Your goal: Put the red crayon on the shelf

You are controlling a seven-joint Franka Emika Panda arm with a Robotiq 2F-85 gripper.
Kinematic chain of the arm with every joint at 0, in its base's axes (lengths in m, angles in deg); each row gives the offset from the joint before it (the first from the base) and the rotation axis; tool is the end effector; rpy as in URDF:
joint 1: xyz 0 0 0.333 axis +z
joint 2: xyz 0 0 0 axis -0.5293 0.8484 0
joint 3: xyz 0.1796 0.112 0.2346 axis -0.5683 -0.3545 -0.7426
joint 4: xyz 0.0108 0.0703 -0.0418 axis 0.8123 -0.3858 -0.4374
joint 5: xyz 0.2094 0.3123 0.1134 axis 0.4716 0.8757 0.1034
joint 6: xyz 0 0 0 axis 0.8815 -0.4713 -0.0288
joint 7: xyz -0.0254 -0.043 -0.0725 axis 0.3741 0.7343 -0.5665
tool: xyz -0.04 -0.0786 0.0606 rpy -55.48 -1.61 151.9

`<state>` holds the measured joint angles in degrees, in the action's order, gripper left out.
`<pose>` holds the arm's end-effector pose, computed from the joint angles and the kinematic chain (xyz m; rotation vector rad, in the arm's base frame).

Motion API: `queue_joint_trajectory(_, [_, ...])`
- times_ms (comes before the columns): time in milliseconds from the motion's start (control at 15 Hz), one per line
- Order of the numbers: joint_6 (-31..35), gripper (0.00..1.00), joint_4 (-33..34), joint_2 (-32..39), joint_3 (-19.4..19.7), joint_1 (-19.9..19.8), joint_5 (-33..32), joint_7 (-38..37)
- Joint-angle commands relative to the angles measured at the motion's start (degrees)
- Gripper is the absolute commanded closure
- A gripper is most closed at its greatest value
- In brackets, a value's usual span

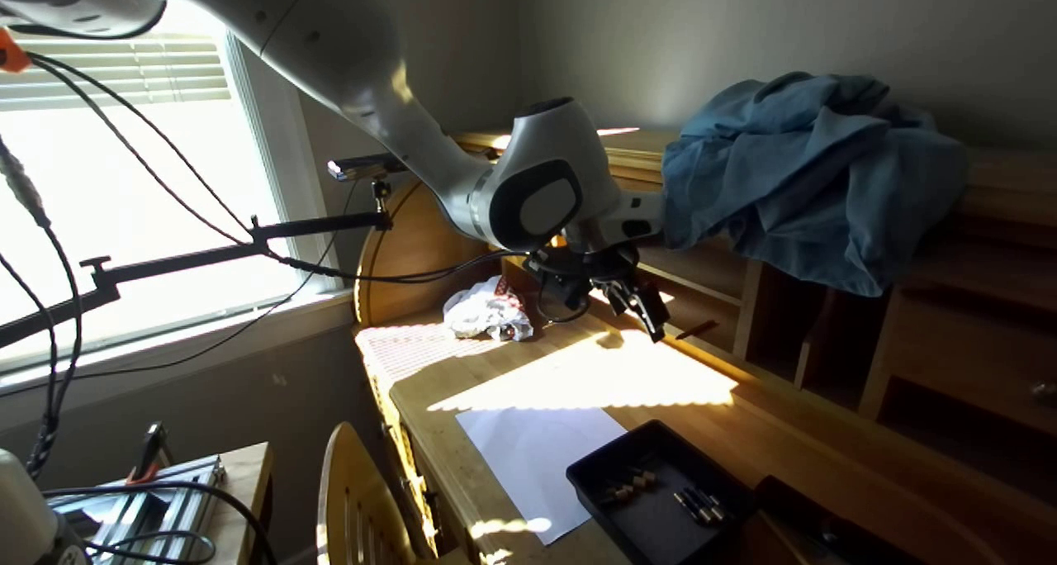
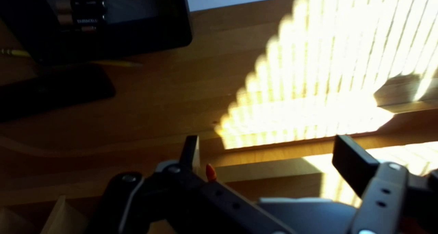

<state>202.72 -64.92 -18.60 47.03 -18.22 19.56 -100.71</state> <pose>0.6400 0.0931 0.3040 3.0513 0.0559 0.6850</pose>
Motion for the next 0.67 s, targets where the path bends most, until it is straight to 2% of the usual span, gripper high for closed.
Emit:
queue_joint_trajectory(0, [-3.12,0.0,-4.69,-4.53,-0.99,0.46,-1.19,-2.87])
queue_joint_trajectory(600, [-7.87,0.0,-12.64,-10.56,-6.67,-1.81,0.54,-0.04])
